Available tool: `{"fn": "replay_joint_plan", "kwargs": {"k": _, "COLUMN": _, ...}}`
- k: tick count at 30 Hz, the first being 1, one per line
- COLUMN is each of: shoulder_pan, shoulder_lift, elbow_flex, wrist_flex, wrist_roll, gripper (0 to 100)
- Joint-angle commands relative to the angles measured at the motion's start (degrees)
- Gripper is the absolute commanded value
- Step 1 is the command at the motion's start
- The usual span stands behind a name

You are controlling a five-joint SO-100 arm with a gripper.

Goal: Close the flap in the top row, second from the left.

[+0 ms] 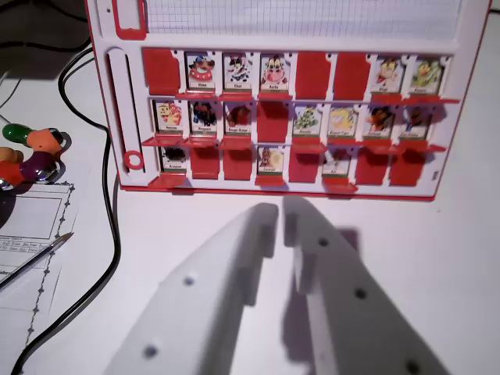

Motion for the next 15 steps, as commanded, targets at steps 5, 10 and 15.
{"fn": "replay_joint_plan", "kwargs": {"k": 5, "shoulder_pan": -0.7, "shoulder_lift": -7.9, "elbow_flex": -11.7, "wrist_flex": 1.0, "wrist_roll": 4.1, "gripper": 0}}
{"fn": "replay_joint_plan", "kwargs": {"k": 10, "shoulder_pan": -2.3, "shoulder_lift": -16.3, "elbow_flex": -20.2, "wrist_flex": 2.7, "wrist_roll": 8.0, "gripper": 0}}
{"fn": "replay_joint_plan", "kwargs": {"k": 15, "shoulder_pan": -4.3, "shoulder_lift": -25.0, "elbow_flex": -27.6, "wrist_flex": 3.9, "wrist_roll": 11.5, "gripper": 0}}
